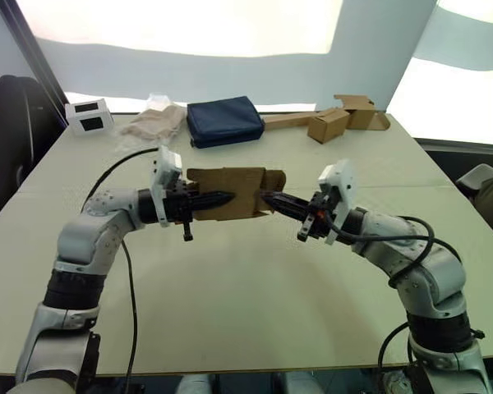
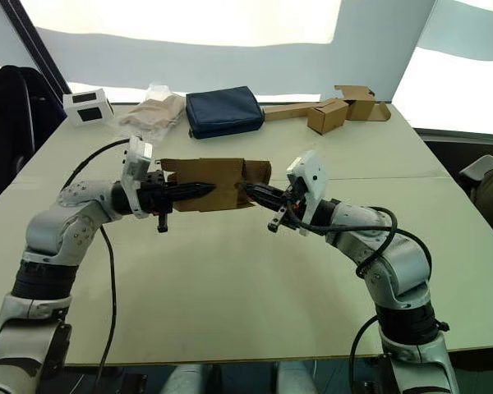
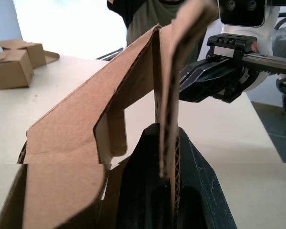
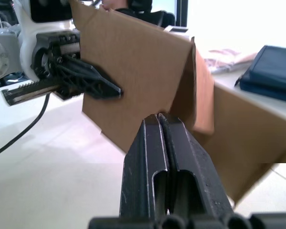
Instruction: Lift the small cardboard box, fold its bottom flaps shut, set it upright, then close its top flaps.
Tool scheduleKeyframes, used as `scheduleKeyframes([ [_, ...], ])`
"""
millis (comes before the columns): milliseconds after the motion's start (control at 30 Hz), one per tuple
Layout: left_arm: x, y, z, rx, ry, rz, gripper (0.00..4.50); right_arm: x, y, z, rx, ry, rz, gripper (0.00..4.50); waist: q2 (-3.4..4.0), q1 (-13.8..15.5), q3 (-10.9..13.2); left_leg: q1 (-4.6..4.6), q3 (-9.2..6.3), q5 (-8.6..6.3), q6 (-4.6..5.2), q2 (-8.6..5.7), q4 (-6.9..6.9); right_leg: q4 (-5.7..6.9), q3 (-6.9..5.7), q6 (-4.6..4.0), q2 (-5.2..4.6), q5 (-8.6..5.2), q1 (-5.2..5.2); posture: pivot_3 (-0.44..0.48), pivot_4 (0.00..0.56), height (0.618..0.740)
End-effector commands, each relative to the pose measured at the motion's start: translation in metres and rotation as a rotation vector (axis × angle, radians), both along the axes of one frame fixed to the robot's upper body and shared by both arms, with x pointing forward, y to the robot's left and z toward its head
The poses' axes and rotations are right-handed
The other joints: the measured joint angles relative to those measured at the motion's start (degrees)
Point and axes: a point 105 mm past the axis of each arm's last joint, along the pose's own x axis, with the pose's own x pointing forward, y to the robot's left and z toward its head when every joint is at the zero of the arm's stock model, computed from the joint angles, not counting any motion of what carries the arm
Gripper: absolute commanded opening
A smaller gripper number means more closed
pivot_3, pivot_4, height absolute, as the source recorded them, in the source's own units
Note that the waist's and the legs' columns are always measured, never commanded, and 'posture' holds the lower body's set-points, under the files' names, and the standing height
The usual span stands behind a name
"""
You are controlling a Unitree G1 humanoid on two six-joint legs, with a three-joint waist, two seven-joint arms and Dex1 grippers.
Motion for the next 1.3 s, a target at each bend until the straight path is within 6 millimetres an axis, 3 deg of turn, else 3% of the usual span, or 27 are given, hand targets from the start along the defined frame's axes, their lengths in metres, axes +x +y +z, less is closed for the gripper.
scheduleKeyframes([
  [33,-0.001,0.001,0.012,0.017,-0.106,-0.002,0.01,0.002,-0.013,0.021,0.069,-0.044,-0.036,0.0,0.0,-0.08,0.0,0.0,0.0,-0.01,0.01,0.0,0.0,-0.01,0.0,0.04,0.0,0.02,0.01,0.0,0.15,0.74],
  [267,-0.003,-0.003,0.013,0.024,-0.14,-0.021,0.01,0.022,-0.013,0.018,0.13,0.004,-0.068,0.0,0.01,-0.18,0.0,0.03,-0.02,-0.01,0.01,0.04,-0.02,0.02,-0.01,0.12,0.11,0.07,0.0,0.0,0.15,0.74],
  [467,-0.006,-0.006,0.013,0.027,-0.145,-0.033,0.01,0.027,-0.003,0.011,0.132,0.027,-0.04,0.0,0.01,-0.15,0.01,0.0,-0.01,-0.01,0.02,0.03,-0.02,-0.01,0.0,0.14,0.07,0.08,0.0,0.0,0.15,0.74],
  [600,-0.012,-0.011,0.011,0.024,-0.121,-0.067,0.01,0.024,0.021,0.011,0.146,0.033,0.027,0.0,0.01,-0.25,0.01,0.0,-0.02,-0.01,0.02,0.03,-0.02,0.0,0.0,0.14,0.07,0.08,0.0,0.0,0.15,0.74],
  [800,-0.023,-0.013,0.004,0.055,-0.054,-0.137,0.01,0.021,0.041,0.011,0.142,0.017,0.077,0.0,0.02,-0.27,0.01,0.01,-0.03,-0.01,0.02,0.05,-0.02,0.04,-0.02,0.14,0.09,0.08,0.0,0.0,0.15,0.74],
  [1100,-0.027,-0.013,0.003,0.061,0.002,-0.156,0.01,0.017,0.044,0.013,0.124,-0.019,0.088,0.0,0.02,-0.19,0.01,0.01,-0.04,-0.01,0.02,0.03,-0.02,0.03,-0.01,0.14,0.07,0.08,0.0,0.0,0.15,0.74],
  [1300,-0.012,-0.009,0.009,0.015,-0.026,-0.072,0.01,0.012,0.043,0.017,0.103,-0.048,0.094,0.0,0.02,-0.17,0.01,0.01,-0.04,-0.01,0.02,0.04,-0.02,0.03,-0.02,0.14,0.08,0.08,-0.01,0.0,0.15,0.74],
])
